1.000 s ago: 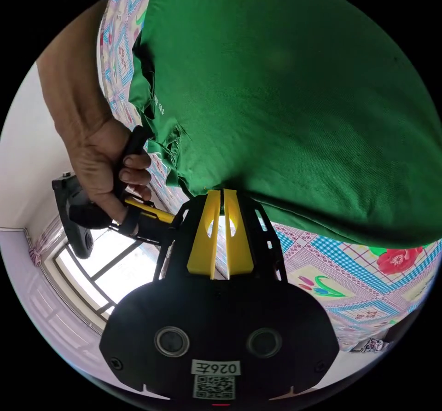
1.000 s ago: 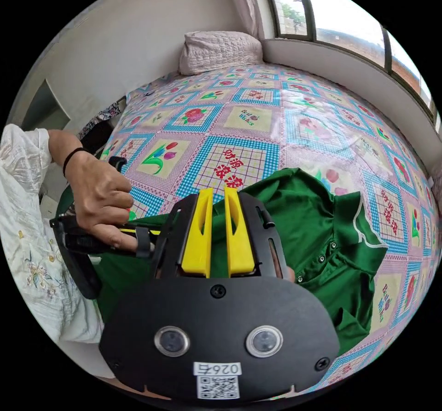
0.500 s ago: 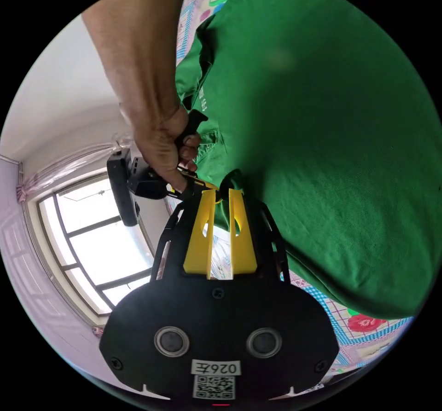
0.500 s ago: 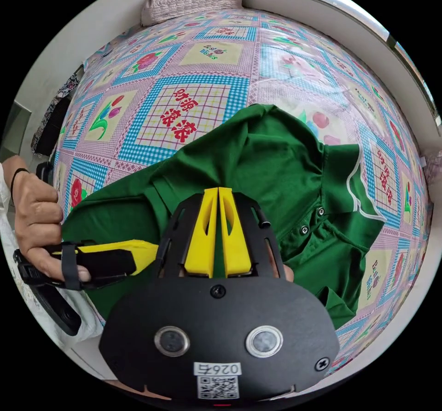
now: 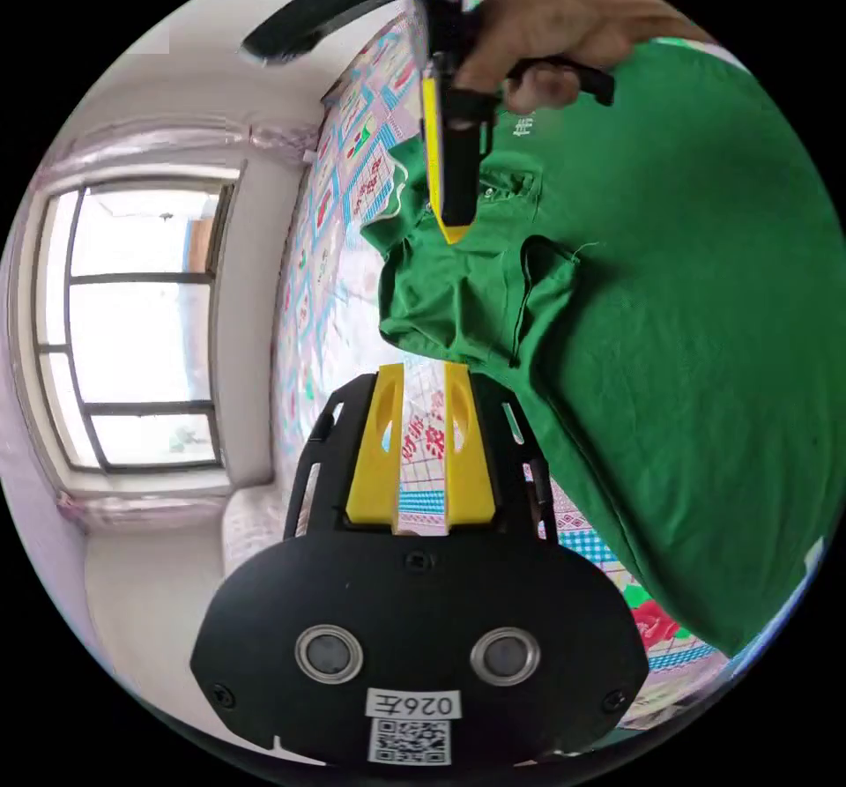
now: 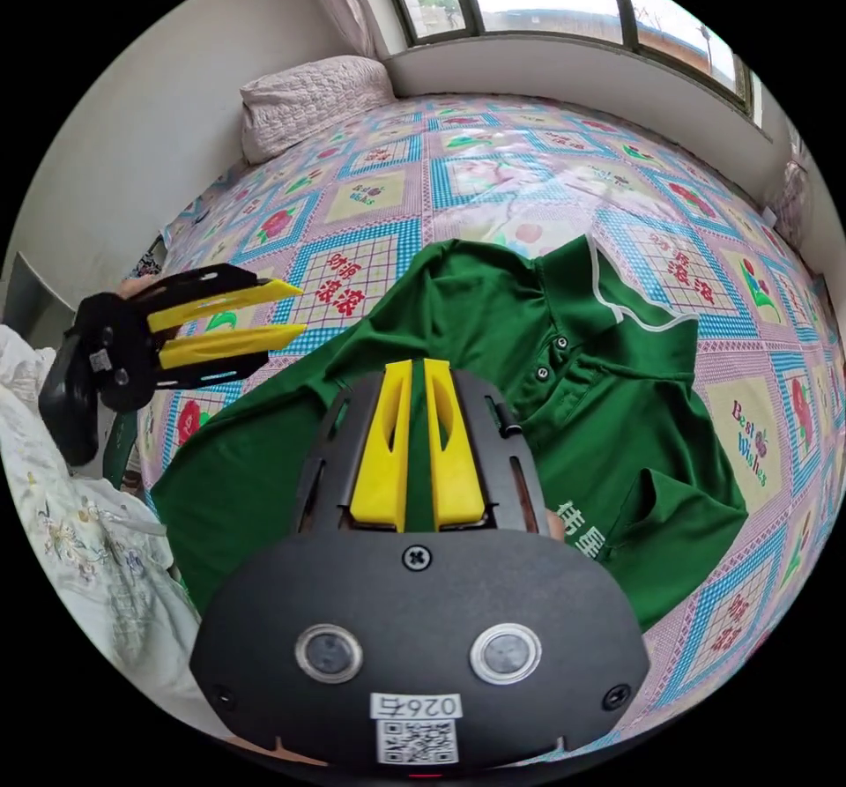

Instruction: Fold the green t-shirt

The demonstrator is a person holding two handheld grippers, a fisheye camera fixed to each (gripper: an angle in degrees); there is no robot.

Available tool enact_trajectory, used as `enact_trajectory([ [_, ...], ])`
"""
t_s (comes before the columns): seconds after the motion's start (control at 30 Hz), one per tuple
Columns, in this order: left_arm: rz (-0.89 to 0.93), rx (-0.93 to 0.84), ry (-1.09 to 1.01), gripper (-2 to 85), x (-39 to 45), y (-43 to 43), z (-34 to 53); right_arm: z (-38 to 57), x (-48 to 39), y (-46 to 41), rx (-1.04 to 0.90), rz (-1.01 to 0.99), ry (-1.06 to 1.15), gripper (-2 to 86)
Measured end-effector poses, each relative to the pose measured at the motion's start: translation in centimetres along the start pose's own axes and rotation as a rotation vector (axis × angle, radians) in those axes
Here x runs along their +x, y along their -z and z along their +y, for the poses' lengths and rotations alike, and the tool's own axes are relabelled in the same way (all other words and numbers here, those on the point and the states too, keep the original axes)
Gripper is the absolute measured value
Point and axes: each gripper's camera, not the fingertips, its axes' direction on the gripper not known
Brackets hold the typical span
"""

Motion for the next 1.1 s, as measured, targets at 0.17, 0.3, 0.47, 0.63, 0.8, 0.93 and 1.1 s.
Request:
enact_trajectory([
  [0.17, 0.476, -0.005, 0.397, 4.7, -6.8, -3.6, 7.6, 1.7, -7.9, -1.6, 0.024, 0.15, 0.158, 1.5],
  [0.3, 0.632, 0.043, 0.541, 0.1, -7.9, -5.0, 10.7, 1.4, -11.1, -3.7, 0.005, 0.201, 0.232, 2.6],
  [0.47, 0.738, 0.062, 0.611, -0.9, -8.2, -7.5, 11.3, 0.0, -11.2, -6.6, -0.048, 0.188, 0.174, 6.1],
  [0.63, 0.764, 0.083, 0.577, -1.0, -9.1, -9.3, 10.0, -0.4, -9.4, -7.2, -0.084, 0.229, 0.127, -0.6],
  [0.8, 0.791, 0.068, 0.556, -0.8, -10.3, -12.3, 8.7, -0.4, -5.5, -5.1, -0.066, 0.089, 0.062, -1.4],
  [0.93, 0.849, 0.058, 0.589, -0.7, -12.3, -13.7, 9.7, 0.2, -0.5, -4.2, -0.064, -0.146, -0.033, -1.4],
  [1.1, 0.797, 0.01, 0.646, -0.7, -13.9, -13.7, 11.8, 1.3, 2.5, -4.2, -0.041, -0.278, -0.087, -1.5],
])
